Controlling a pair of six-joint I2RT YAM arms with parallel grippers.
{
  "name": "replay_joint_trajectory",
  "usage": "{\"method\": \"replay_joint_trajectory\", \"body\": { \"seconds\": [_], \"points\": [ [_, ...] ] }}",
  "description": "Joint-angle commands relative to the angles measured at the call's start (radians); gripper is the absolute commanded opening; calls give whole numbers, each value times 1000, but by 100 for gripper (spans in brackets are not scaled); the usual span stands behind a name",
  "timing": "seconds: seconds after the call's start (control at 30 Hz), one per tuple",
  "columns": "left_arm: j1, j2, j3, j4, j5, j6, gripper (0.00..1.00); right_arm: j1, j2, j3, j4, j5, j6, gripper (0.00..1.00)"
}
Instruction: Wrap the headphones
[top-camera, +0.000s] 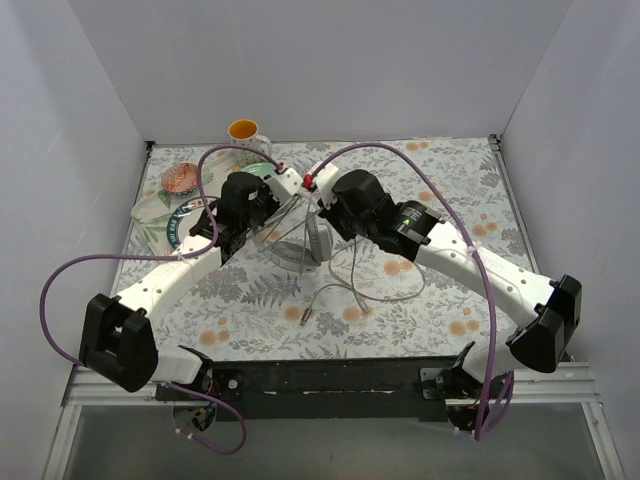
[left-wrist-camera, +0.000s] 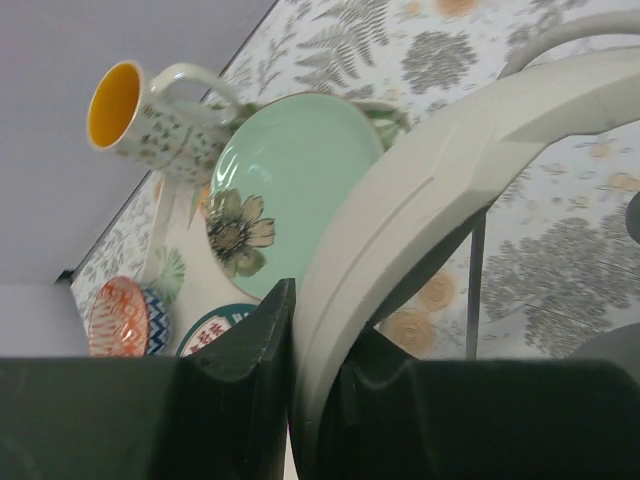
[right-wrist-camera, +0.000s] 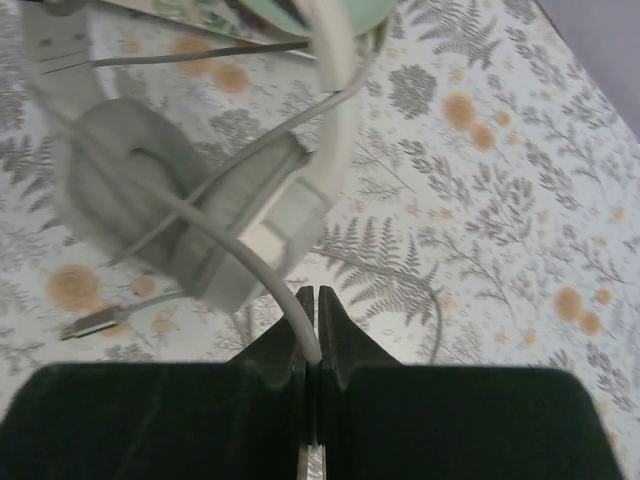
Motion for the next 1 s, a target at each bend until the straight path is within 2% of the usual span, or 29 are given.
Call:
{"method": "replay_joint_trajectory", "body": {
  "seconds": [0.0,0.17,0.3,0.47,0.6,0.63,0.67,0.7,0.77,0.93,0.97],
  "points": [
    [-6,-94,7,-109,115,49,4,-96,-47,63,-15,130,-95,1],
    [-22,-106,92,-289,223,-45,4,-190,-38,39,26,95,-142,1],
    [-40,-111,164,-410,308,-83,4,-287,-53,19,103,-72,-139,1],
    [-59,-116,205,-467,346,-128,4,-330,-45,22,180,-193,-130,1],
    [-59,-120,299,-527,377,-259,4,-368,-35,-23,221,-252,-99,1],
    [-59,-119,358,-536,372,-290,4,-377,-39,-41,270,-322,-75,1],
    [-59,-113,388,-545,368,-324,4,-390,-47,-85,299,-356,-64,4],
    [-59,-108,418,-568,368,-380,4,-391,-64,-109,331,-420,-53,12],
    [-59,-82,516,-594,368,-437,4,-391,-76,-159,463,-495,-15,22],
    [-59,-64,639,-617,405,-594,4,-390,-88,-320,787,-700,138,36],
    [-59,-64,671,-617,414,-609,4,-390,-87,-346,906,-720,201,37]
  ]
}}
